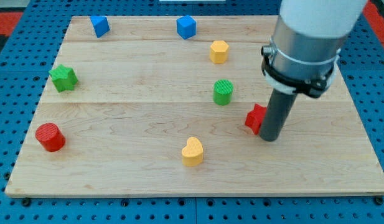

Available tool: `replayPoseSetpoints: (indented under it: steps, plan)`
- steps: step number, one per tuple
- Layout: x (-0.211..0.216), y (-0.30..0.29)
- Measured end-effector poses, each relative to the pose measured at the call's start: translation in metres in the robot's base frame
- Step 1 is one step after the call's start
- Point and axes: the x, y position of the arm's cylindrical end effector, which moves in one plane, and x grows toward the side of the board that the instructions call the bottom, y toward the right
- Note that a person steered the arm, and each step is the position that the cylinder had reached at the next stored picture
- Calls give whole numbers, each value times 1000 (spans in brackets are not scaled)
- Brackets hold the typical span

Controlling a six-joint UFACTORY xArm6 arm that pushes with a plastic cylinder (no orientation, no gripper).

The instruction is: Move the red star to the right of the yellow hexagon

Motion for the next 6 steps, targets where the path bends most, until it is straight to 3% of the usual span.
replayPoseSetpoints:
  steps: [1, 3, 6]
  plan:
    - [-58, 0]
    - [-54, -39]
    - [-194, 10]
